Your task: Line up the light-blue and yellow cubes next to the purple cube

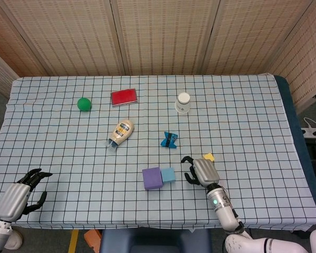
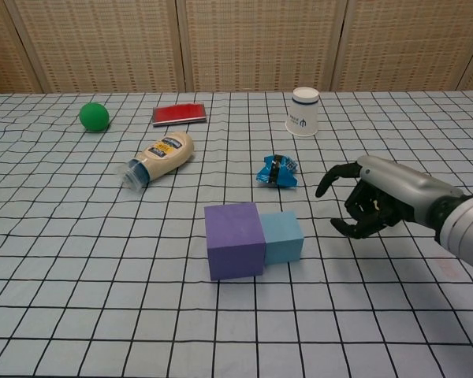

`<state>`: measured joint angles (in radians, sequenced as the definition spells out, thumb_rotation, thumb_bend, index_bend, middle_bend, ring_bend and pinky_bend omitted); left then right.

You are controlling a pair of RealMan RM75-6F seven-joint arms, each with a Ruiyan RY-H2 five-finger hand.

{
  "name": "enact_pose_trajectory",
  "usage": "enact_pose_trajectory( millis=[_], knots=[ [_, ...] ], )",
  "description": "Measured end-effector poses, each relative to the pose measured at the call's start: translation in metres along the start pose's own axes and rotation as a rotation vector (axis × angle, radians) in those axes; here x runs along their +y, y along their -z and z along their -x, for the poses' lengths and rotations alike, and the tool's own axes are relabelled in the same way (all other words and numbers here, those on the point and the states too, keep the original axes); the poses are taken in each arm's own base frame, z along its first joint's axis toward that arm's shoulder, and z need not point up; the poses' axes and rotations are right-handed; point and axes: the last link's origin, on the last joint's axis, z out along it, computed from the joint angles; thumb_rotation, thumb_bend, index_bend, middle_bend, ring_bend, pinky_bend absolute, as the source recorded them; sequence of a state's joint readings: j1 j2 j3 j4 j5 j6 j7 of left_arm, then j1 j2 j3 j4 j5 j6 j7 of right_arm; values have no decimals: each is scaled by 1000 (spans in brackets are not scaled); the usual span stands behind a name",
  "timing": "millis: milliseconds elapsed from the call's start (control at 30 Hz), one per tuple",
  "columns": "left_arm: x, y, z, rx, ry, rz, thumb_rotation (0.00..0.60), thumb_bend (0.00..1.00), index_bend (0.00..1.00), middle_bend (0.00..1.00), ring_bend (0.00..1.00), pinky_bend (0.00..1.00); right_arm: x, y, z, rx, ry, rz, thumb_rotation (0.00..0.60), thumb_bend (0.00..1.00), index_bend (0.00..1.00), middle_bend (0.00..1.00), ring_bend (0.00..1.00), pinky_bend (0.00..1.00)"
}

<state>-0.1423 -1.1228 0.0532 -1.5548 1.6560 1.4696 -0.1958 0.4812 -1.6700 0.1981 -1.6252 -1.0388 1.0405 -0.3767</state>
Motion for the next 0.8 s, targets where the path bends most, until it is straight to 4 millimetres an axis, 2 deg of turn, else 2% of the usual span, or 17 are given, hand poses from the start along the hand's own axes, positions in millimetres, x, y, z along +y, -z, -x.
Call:
enact_pose_trajectory(
  millis=[67,433,800],
  knots=[
    [0,0,0,1,1,-1,600,503,255,275,138,396,-1,-2,1,-14,-11,3,600,480,438,876,811,1000],
    [-1,0,-1,3,5,-2,600,504,254,275,138,396,-5,-5,8,-89,-120,9,600,550,505,890,825,1000],
    [0,0,-1,1,5,0,600,504,254,275,138,396,-8,2,10,-132,-147,-5,600,563,524,892,825,1000]
  ],
)
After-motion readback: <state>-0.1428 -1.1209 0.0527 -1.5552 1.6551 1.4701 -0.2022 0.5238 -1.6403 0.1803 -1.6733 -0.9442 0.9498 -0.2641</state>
